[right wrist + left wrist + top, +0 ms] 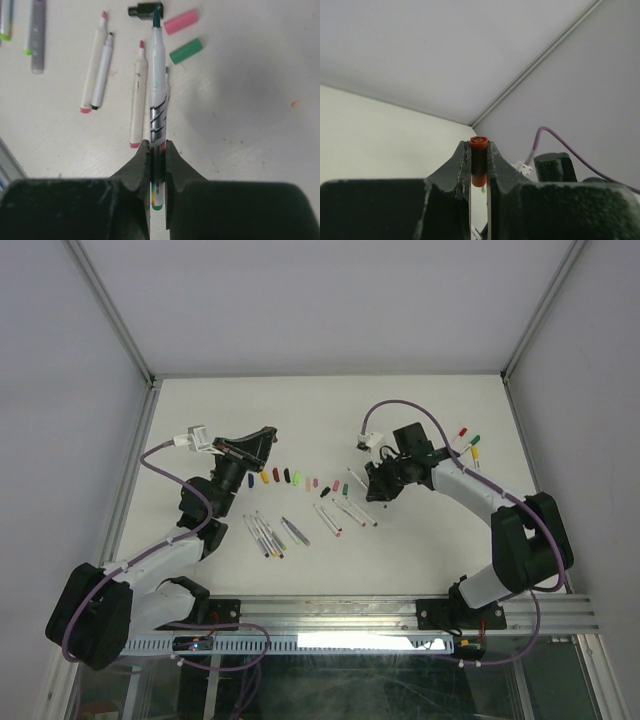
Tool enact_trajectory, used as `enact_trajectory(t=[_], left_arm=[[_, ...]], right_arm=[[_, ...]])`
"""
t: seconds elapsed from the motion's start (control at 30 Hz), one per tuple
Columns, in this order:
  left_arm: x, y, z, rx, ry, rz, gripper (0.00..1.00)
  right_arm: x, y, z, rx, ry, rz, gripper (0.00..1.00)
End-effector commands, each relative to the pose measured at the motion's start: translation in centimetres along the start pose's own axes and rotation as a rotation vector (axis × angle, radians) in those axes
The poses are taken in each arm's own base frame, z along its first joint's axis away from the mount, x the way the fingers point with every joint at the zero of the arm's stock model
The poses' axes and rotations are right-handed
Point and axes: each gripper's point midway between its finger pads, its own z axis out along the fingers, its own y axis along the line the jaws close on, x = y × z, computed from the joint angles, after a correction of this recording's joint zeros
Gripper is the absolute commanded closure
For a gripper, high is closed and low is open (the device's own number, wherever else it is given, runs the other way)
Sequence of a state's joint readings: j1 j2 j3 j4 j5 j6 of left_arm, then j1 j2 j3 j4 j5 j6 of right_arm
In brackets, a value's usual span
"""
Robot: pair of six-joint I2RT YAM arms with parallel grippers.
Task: Open the pen caps
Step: Place the pen at the center of the board.
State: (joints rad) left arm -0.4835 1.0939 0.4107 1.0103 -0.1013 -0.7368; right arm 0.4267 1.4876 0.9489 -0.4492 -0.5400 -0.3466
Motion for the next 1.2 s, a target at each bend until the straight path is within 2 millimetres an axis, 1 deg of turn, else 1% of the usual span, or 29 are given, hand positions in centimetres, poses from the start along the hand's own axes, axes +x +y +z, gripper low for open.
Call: enact_trajectory(t=[0.0,0.1,0.2,0.3,0.4,0.5,0.63,0.67,0.8,0.9,1.03,1.17], left_arm=[[1.7,-0.8,-1.7,0.033,0.099,-0.063,1.00],[2.7,-0.7,-2.3,0.040,0.136,-0.097,1.00],[3.6,-0.7,-2.5,0.049,0.171,-0.122,1.00],[4.4,-0.7,-2.6,0.055,0.200,-0.148,1.00],[5.1,-0.7,-2.8,0.053,0.217,-0.159,1.00],[5.6,-0.7,-2.9,0.049,0.225,-0.164,1.00],[6.3,-0.8,-2.9,0.045,0.238,-0.168,1.00],[6.5,-0.9,-2.9,0.045,0.241,-0.169,1.00],[7.9,-1.1,-2.8,0.034,0.262,-0.163,1.00],[9.0,-1.4,-2.6,0.031,0.279,-0.159,1.00],[10.4,-2.1,-2.5,0.036,0.304,-0.156,1.00],[11.5,-2.3,-2.4,0.033,0.325,-0.152,1.00]], right_arm=[[1.4,-1.9,-0.8,0.081,0.114,-0.021,1.00],[2.9,-2.2,-1.0,0.087,0.165,-0.004,0.97],[4.0,-2.4,-1.2,0.091,0.198,0.014,0.93],[5.2,-2.6,-1.2,0.086,0.242,0.032,0.92],[6.8,-2.7,-1.1,0.082,0.310,0.085,0.92],[7.7,-3.0,-1.0,0.084,0.354,0.136,0.90],[8.3,-3.3,-0.8,0.091,0.389,0.166,0.88],[8.4,-3.3,-0.7,0.091,0.393,0.169,0.86],[8.6,-3.4,-0.7,0.092,0.402,0.181,0.71],[8.8,-3.4,-0.5,0.087,0.410,0.187,0.65],[9.1,-3.5,-0.4,0.086,0.421,0.191,0.64],[9.0,-3.5,-0.4,0.087,0.420,0.191,0.64]])
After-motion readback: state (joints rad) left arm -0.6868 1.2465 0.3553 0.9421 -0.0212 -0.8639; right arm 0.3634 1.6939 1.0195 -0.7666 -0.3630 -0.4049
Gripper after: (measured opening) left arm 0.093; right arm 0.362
